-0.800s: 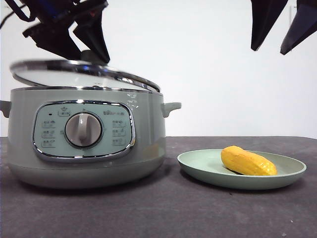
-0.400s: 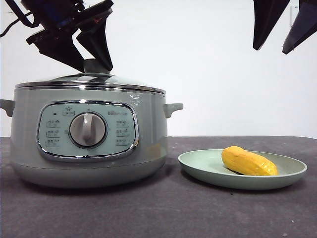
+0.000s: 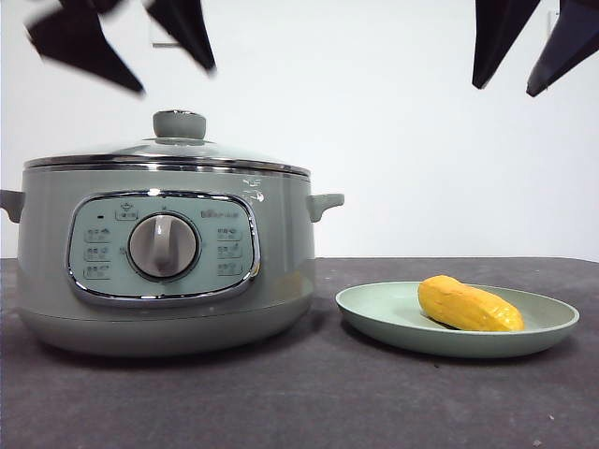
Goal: Take the corn out from the steamer,put the corn on the plate,close the lid
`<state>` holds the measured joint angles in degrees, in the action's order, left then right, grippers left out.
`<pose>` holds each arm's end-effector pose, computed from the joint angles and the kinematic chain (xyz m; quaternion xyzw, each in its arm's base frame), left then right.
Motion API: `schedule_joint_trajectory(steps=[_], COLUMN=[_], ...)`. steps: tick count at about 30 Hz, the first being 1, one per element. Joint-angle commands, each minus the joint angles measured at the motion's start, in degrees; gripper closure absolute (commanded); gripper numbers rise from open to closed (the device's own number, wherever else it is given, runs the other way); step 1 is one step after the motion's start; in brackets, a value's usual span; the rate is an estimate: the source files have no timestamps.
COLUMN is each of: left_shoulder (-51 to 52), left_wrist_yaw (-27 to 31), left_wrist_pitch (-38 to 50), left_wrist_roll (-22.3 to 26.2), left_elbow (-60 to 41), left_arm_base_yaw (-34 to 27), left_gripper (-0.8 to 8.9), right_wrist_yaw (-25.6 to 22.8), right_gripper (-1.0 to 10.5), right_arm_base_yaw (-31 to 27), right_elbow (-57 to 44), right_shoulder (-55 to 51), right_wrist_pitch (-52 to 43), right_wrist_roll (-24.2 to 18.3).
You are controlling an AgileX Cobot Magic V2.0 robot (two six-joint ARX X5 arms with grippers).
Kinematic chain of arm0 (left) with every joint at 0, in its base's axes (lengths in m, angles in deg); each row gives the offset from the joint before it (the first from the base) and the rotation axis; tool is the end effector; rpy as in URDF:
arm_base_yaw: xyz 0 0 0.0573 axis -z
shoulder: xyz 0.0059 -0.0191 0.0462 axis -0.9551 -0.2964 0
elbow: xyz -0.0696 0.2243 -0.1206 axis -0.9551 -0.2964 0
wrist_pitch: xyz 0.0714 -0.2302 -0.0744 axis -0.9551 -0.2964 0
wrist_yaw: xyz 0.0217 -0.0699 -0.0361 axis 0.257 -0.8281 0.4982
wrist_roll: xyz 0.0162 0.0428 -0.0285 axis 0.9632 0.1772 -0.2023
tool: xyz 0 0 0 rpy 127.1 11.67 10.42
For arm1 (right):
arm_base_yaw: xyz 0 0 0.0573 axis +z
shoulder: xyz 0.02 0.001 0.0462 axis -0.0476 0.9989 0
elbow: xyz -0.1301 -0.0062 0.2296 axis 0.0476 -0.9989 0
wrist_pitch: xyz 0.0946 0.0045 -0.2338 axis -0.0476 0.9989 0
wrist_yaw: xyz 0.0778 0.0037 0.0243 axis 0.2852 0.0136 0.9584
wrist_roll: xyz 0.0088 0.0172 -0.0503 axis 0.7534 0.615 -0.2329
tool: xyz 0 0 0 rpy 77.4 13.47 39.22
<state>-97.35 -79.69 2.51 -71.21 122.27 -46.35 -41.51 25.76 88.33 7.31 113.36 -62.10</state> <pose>0.2337 -0.1179 0.3337 0.0280 0.2830 -0.2364 0.9291 0.2029 0.1066 0.3322 -0.0802 0.4033 0.1569 0.8979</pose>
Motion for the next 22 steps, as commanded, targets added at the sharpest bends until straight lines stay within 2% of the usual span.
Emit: schedule_joint_trajectory(steps=[1, 2, 3, 4, 5, 6, 8, 17, 22], left_shoulder=[6.82, 9.62, 12.31, 14.43, 16.2, 17.57, 19.98, 33.44, 36.09], left_wrist_yaw=[0.07, 0.13, 0.15, 0.13, 0.28, 1.16, 2.73, 3.19, 3.17], left_wrist_pitch=[-3.21, -5.05, -7.23, -9.46, -11.65, -13.4, -13.9, 2.34, -0.55], left_wrist_roll=[0.15, 0.26, 0.9, 2.54, 4.42, 5.33, 5.31, 5.29, 5.07], left_elbow=[0.07, 0.07, 0.07, 0.07, 0.02, -0.07, -1.4, -23.23, -26.21], left_arm_base_yaw=[0.15, 0.15, 0.15, 0.15, 0.15, 0.15, 0.15, 0.15, 0.15], left_gripper=[4.19, 4.9, 6.03, 7.41, 8.3, 8.21, 8.21, 8.21, 8.17], right_wrist_yaw=[0.07, 0.09, 0.07, 0.04, 0.02, 0.02, -0.04, -0.24, -0.7], right_gripper=[6.7, 6.7, 7.2, 8.0, 8.9, 9.7, 9.6, 9.6, 9.4], right_arm_base_yaw=[0.09, 0.09, 0.09, 0.09, 0.09, 0.09, 0.09, 0.09, 0.02], right_elbow=[-0.24, -0.26, -0.33, -0.57, -1.25, -2.58, -6.93, -30.27, -33.66], right_shoulder=[-1.97, -3.06, -4.48, -6.05, -7.85, -10.05, -15.12, -36.11, -39.41], right_wrist_pitch=[-0.55, -0.74, -1.09, -1.75, -2.99, -4.79, -9.44, -28.09, -25.9], right_wrist_roll=[-1.4, -1.49, -1.51, -1.53, -1.51, -1.51, -1.33, 0.22, 1.29])
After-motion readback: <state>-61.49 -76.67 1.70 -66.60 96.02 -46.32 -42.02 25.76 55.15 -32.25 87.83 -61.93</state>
